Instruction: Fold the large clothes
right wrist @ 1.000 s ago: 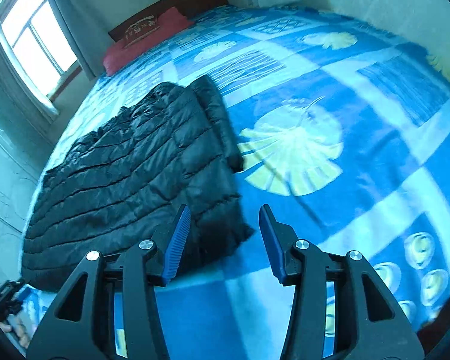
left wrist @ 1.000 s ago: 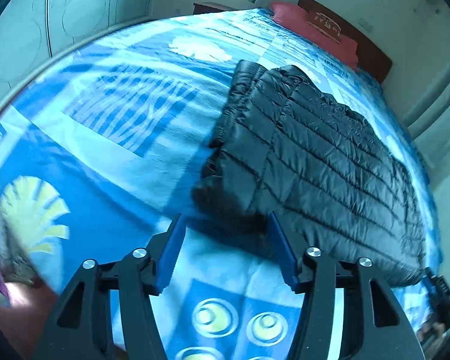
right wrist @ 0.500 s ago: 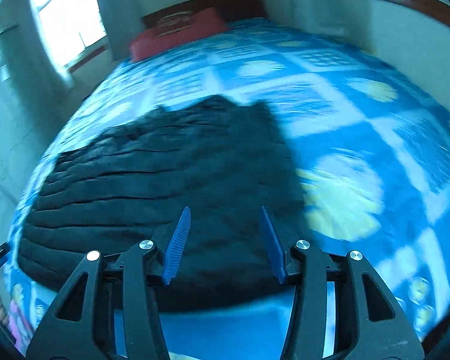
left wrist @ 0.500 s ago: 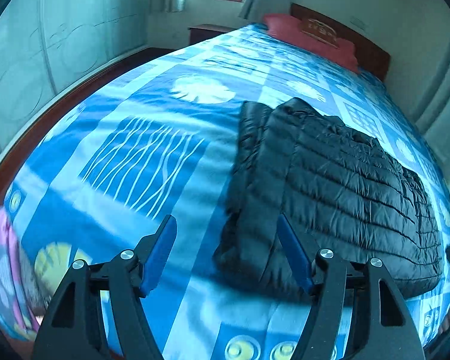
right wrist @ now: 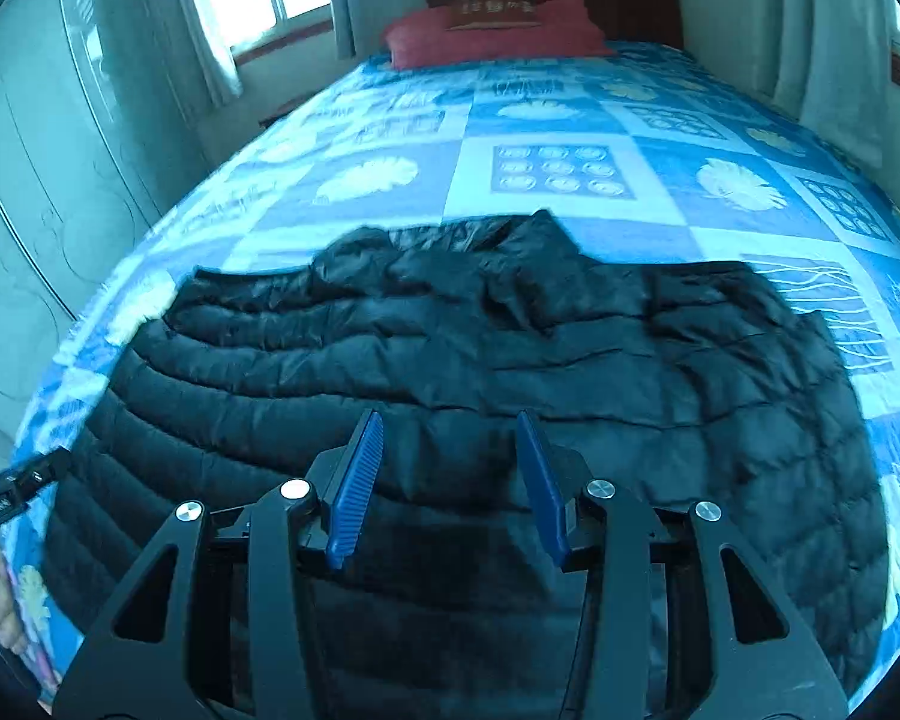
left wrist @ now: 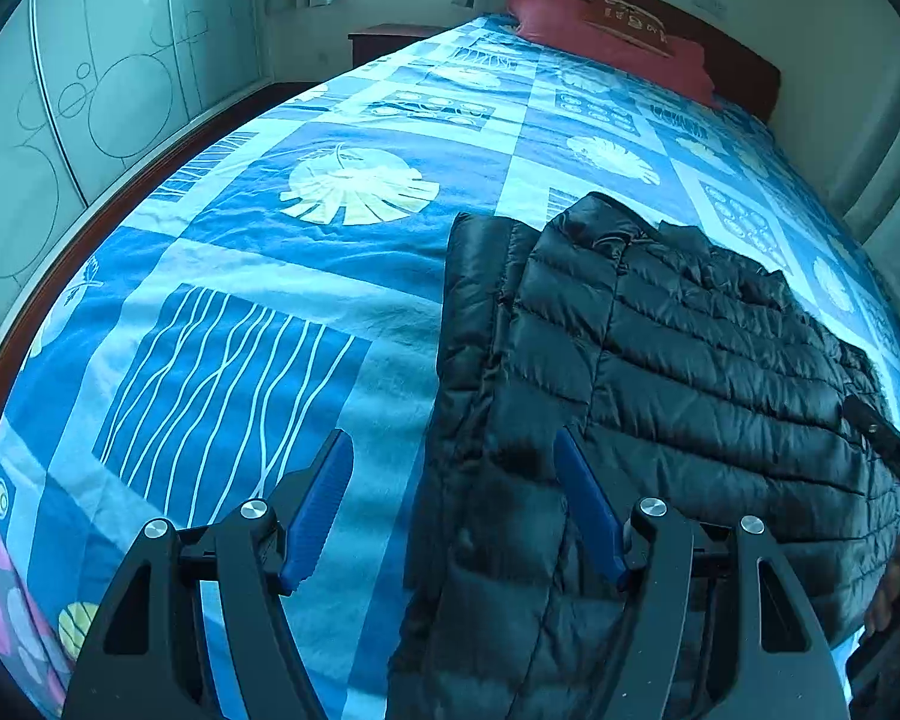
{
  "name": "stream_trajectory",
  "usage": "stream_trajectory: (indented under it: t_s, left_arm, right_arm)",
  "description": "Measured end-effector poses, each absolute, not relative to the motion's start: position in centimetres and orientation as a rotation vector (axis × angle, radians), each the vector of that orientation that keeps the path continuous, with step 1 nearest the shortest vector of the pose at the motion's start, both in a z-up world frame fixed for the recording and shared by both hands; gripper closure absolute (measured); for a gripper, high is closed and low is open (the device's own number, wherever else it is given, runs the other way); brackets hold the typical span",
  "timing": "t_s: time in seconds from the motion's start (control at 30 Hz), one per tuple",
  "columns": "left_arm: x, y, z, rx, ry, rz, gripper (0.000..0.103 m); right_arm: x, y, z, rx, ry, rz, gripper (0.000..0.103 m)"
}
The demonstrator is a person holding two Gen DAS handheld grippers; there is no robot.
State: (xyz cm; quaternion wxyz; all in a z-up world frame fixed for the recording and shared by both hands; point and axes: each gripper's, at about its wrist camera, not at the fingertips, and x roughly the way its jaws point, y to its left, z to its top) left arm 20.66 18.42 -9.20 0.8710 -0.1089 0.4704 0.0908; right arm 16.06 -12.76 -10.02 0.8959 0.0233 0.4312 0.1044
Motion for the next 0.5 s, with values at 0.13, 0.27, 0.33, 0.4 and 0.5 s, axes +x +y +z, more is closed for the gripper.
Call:
stream_trajectory:
  t_s: [0.13, 0.27, 0.33, 0.4, 0.5]
  left_arm:
    - [21.6, 18.5, -10.1, -0.227, 0.999, 0.186, 0.034]
    - [22.3, 18.5, -10.2, -0.232, 0.997, 0.172, 0.034]
    - [22.6, 18.4, -10.0, -0.236, 0.993, 0.168, 0.034]
    - [22.9, 18.4, -9.6, -0.252, 0.98, 0.157, 0.034]
    - [23.5, 18.2, -9.7, -0.269, 0.978, 0.125, 0.03]
  right_arm:
    - [16.9, -12.0, -14.1, 0.021, 0.935, 0.203, 0.056]
    - [16.7, -11.7, -14.6, -0.01, 0.919, 0.189, 0.055]
    - [16.7, -11.8, -14.7, -0.005, 0.917, 0.192, 0.055]
    - [16.6, -11.8, -14.8, -0.002, 0.913, 0.193, 0.055]
    - [16.5, -11.5, -14.9, -0.016, 0.901, 0.186, 0.055]
